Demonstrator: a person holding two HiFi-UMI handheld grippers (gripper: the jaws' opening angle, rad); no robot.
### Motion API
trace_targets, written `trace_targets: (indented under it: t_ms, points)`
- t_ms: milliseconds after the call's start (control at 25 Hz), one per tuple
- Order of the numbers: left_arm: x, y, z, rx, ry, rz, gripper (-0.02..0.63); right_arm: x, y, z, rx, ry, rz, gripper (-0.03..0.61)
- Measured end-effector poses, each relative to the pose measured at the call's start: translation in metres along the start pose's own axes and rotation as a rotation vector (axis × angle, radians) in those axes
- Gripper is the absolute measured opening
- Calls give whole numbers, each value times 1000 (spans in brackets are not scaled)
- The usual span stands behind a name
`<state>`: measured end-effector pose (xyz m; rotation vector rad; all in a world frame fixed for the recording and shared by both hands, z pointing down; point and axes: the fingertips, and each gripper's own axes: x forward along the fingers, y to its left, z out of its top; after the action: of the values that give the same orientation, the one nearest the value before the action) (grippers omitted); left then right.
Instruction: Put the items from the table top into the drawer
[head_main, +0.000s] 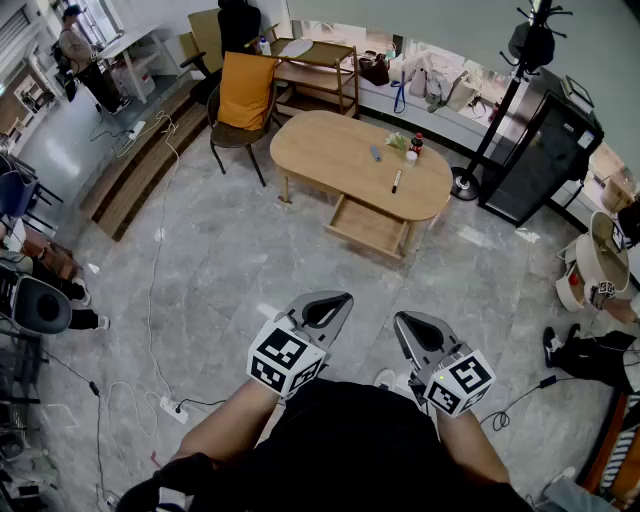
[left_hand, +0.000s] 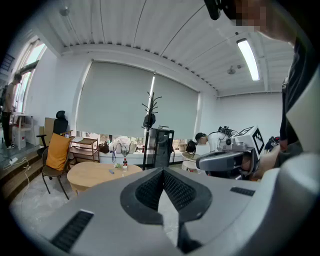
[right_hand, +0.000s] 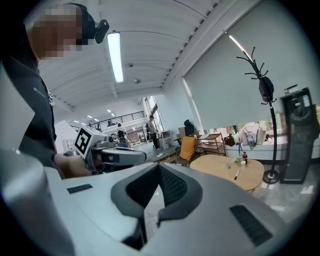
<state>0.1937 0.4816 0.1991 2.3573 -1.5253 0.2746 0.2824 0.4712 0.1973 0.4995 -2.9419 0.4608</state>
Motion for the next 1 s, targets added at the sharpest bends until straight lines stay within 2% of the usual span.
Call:
trace_targets:
  t_ms: [560,800,1000]
  points:
    - [-1,-4,0,7,4,-8,2,-2,8,4,-24,-16,27,2]
    - [4,-14,-2,4,16,-22,2,-4,13,4,-77,-13,38,2]
    - [7,-23,-6,8,21,-24,2,-13,6,-2,-39,-12,24,3]
